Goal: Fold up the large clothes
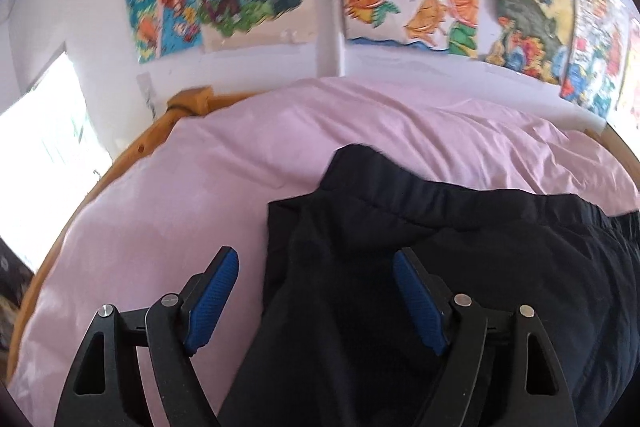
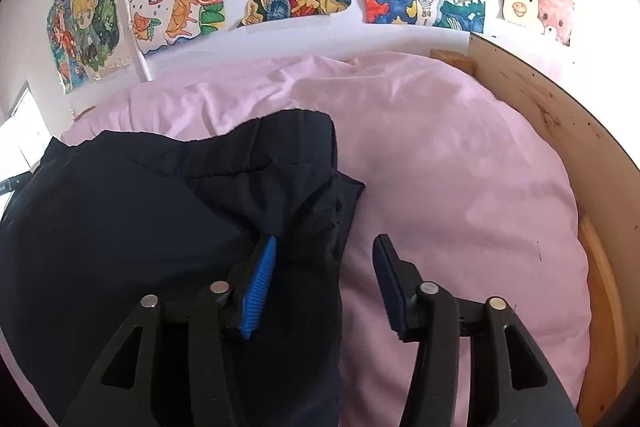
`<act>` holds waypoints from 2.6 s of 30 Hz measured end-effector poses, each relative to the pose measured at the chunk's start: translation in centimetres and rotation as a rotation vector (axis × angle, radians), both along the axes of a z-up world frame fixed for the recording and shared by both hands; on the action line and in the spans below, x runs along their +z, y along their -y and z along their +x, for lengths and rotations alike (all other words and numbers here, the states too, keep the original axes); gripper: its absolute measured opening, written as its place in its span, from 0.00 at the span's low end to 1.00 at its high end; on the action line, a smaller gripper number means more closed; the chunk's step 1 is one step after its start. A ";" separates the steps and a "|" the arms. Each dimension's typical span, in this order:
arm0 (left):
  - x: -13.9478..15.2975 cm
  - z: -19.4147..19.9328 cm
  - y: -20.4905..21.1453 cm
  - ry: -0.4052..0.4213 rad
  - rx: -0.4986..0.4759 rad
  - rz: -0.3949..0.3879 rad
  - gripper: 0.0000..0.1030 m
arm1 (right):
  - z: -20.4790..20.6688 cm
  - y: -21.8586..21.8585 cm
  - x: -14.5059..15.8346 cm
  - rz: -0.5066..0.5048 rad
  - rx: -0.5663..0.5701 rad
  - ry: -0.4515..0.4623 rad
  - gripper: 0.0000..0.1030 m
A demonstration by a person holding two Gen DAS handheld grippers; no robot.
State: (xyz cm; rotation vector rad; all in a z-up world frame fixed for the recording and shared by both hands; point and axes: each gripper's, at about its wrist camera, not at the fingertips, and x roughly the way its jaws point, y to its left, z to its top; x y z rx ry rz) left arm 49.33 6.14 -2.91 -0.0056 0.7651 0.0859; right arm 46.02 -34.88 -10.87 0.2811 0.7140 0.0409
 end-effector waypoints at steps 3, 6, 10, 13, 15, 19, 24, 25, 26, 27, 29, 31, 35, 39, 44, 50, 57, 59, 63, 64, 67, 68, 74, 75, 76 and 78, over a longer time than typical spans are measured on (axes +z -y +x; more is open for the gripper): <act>0.7 -0.4 1.2 0.026 -0.031 0.037 0.79 | -0.2 0.0 0.6 0.021 0.021 0.036 0.59; 1.3 -1.0 2.2 0.039 -0.041 0.046 0.79 | -0.7 -0.4 1.6 0.016 0.040 0.083 0.69; 2.6 -2.5 4.1 0.107 -0.117 0.024 0.85 | -1.3 -2.5 3.4 -0.084 0.087 0.160 0.78; 2.3 -2.9 6.6 0.111 -0.188 0.054 0.91 | -1.2 -4.5 3.7 -0.143 0.172 0.173 0.83; 1.2 -2.8 7.9 0.084 -0.225 0.081 0.91 | -1.0 -5.8 3.4 -0.182 0.211 0.160 0.83; -0.9 -2.1 8.9 0.046 -0.255 0.112 0.92 | -0.2 -5.0 2.5 -0.154 0.150 0.095 0.92; -2.7 -1.8 6.8 0.026 -0.245 -0.043 1.00 | 0.8 -0.6 -1.9 0.010 -0.033 -0.043 0.99; -3.0 -1.7 6.6 0.021 -0.249 -0.058 1.00 | 0.9 0.1 -2.7 0.052 -0.050 -0.057 0.99; -3.1 -1.8 6.6 0.019 -0.251 -0.063 1.00 | 0.8 1.0 -3.8 0.112 -0.065 -0.073 0.99; -3.2 -1.8 6.7 0.020 -0.255 -0.061 1.00 | 0.6 1.9 -4.7 0.184 -0.063 -0.081 0.99; -3.1 -2.0 6.8 0.023 -0.260 -0.060 1.00 | 0.2 3.0 -6.1 0.296 -0.034 -0.085 0.99; -2.7 -2.3 6.3 0.018 -0.281 -0.081 1.00 | -0.4 3.8 -7.0 0.392 -0.005 -0.085 0.99; -1.8 -3.0 3.9 0.017 -0.350 -0.161 1.00 | -1.4 4.6 -8.4 0.514 0.055 -0.073 0.99; -1.0 -4.1 0.2 0.003 -0.393 -0.194 1.00 | -1.9 4.7 -9.4 0.594 0.134 -0.056 0.99; -1.6 -5.3 -3.3 -0.024 -0.422 -0.165 1.00 | -1.6 3.3 -10.1 0.638 0.208 -0.067 0.99; -6.3 -2.7 -6.1 -0.256 -0.441 -0.357 1.00 | -1.1 0.7 -10.8 0.671 0.324 -0.113 0.99; -10.3 -0.9 -8.8 -0.383 -0.445 -0.639 1.00 | -1.2 0.1 -12.0 0.694 0.306 -0.127 0.99; -10.9 -0.8 -8.8 -0.393 -0.450 -0.658 1.00 | -1.0 -0.3 -12.0 0.684 0.305 -0.131 0.99; -11.4 -0.6 -8.0 -0.431 -0.473 -0.640 1.00 | -0.6 -0.4 -12.1 0.678 0.307 -0.150 0.99; -11.5 -0.5 -7.8 -0.436 -0.476 -0.638 1.00 | -0.5 -0.4 -12.3 0.675 0.308 -0.160 0.99; -11.6 -0.6 -7.6 -0.437 -0.473 -0.640 1.00 | -0.2 -0.6 -12.1 0.669 0.310 -0.179 0.99; -11.6 -0.8 -7.6 -0.435 -0.473 -0.640 1.00 | -0.2 -0.8 -12.1 0.668 0.309 -0.178 0.99; -11.9 -1.1 -7.4 -0.428 -0.494 -0.640 1.00 | -0.7 -1.1 -11.9 0.637 0.298 -0.181 0.99; -11.9 -1.2 -7.2 -0.427 -0.496 -0.640 1.00 | -0.8 -1.4 -11.7 0.623 0.296 -0.179 0.99; -11.9 -1.2 -7.1 -0.425 -0.494 -0.639 1.00 | -0.9 -1.3 -11.7 0.618 0.294 -0.178 0.99; -11.8 -1.4 -6.8 -0.416 -0.488 -0.647 0.90 | -0.9 -1.4 -11.4 0.618 0.293 -0.179 0.96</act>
